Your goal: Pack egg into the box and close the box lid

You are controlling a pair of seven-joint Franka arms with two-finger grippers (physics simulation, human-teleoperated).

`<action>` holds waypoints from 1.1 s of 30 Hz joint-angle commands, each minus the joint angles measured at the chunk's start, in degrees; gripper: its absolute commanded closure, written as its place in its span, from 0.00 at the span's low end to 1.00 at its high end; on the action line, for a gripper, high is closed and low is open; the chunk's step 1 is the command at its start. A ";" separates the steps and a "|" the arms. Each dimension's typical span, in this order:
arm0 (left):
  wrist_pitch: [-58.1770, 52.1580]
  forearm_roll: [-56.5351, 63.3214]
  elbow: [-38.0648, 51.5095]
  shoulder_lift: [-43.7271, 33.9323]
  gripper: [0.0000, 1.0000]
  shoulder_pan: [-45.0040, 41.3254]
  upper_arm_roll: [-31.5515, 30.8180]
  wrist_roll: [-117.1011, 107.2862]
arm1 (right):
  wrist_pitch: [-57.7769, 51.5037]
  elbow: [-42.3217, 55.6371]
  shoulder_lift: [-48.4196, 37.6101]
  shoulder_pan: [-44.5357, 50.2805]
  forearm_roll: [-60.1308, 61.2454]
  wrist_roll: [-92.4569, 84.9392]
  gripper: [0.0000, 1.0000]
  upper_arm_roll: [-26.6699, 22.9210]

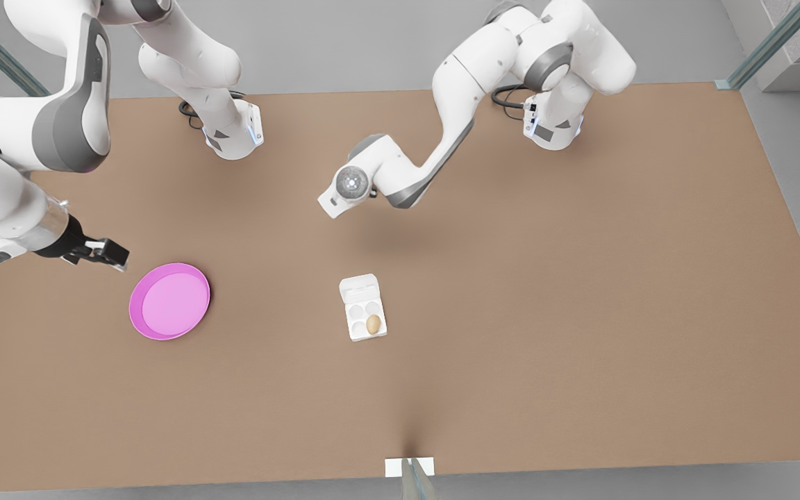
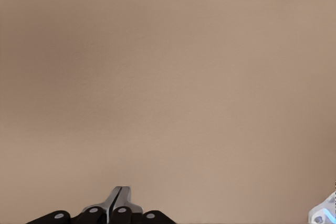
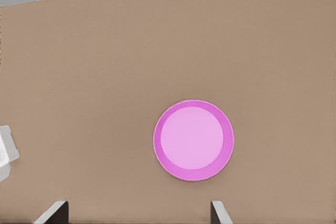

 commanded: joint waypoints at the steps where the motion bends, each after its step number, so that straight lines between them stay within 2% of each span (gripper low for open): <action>1: 17.30 2.53 0.05 0.85 0.79 -0.07 1.83 -44.39 | -1.16 0.04 -0.05 0.17 0.08 -13.11 0.00 0.05; 3: 17.12 6.31 -0.04 0.76 0.79 -0.15 5.17 -44.30 | -1.07 0.04 -0.05 -0.10 0.08 -13.20 0.00 -0.04; 6: 17.30 12.29 -0.04 0.85 0.79 0.11 6.93 -44.74 | -1.07 0.04 0.04 -0.10 -0.36 -13.20 0.00 -0.13; 10: 18.26 12.38 -0.04 2.25 0.79 0.63 9.48 -44.12 | -0.99 0.13 0.22 -1.24 -0.27 -13.20 0.00 -0.13; 33: 24.06 13.08 6.37 6.73 0.79 3.62 10.10 -43.59 | -0.99 1.27 0.65 -2.91 0.08 -12.84 0.00 -0.13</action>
